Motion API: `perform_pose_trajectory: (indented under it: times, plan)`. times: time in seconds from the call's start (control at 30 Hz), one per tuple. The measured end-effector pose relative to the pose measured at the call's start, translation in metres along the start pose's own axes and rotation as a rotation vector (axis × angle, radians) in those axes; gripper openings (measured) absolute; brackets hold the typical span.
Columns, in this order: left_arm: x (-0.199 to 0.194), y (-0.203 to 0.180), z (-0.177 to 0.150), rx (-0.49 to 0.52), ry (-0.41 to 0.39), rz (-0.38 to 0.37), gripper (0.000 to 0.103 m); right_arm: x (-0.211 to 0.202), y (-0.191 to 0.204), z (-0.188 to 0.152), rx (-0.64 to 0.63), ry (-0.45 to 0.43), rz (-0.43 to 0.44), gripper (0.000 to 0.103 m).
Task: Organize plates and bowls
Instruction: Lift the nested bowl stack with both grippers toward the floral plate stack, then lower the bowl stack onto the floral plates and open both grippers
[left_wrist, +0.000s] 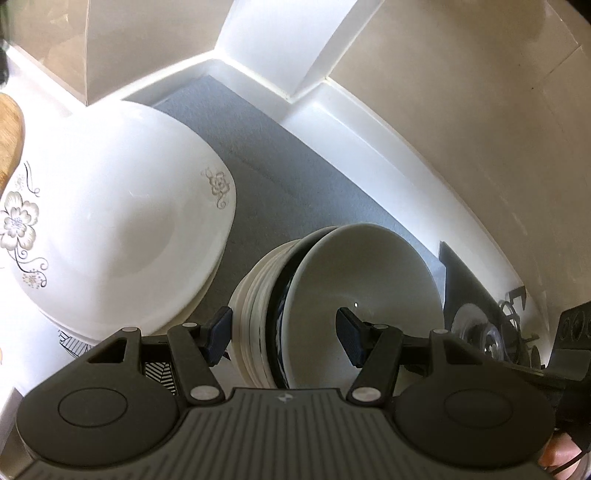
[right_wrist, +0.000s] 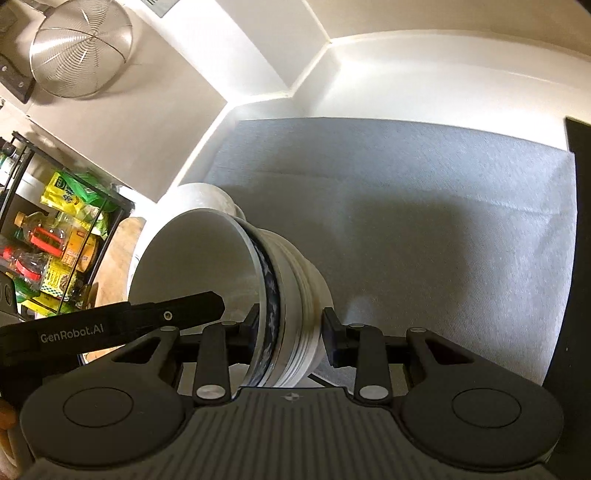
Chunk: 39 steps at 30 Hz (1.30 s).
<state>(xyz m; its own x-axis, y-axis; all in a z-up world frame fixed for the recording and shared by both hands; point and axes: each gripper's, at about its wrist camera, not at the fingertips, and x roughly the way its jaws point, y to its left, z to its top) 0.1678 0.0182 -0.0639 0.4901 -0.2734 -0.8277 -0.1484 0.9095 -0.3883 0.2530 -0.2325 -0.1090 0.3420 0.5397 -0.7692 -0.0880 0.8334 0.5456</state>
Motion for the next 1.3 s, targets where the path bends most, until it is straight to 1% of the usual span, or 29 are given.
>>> perform_pose_trajectory:
  times: [0.23,0.33,0.47,0.7,1.07,1.3]
  plan:
    - [-0.002,0.002,0.009,0.010,0.002,-0.029,0.066,-0.006,0.008,0.005,-0.001,-0.033,-0.024,0.034]
    - [-0.001,0.009,0.012,0.013,0.005,-0.044,0.066,-0.004,0.013,0.006,0.001,-0.024,-0.031,0.034]
    - [0.002,0.017,0.017,0.029,0.026,-0.059,0.066,0.001,0.020,0.006,0.015,-0.033,-0.060,0.034]
    - [0.001,0.030,0.028,0.041,0.033,-0.072,0.066,0.009,0.032,0.004,0.036,-0.041,-0.077,0.034]
    - [-0.011,0.045,0.042,0.038,0.009,-0.078,0.066,0.016,0.055,0.011,0.021,-0.053,-0.080,0.034]
    - [-0.020,0.072,0.053,0.007,-0.005,-0.075,0.066,0.031,0.080,0.020,-0.010,-0.044,-0.078,0.034]
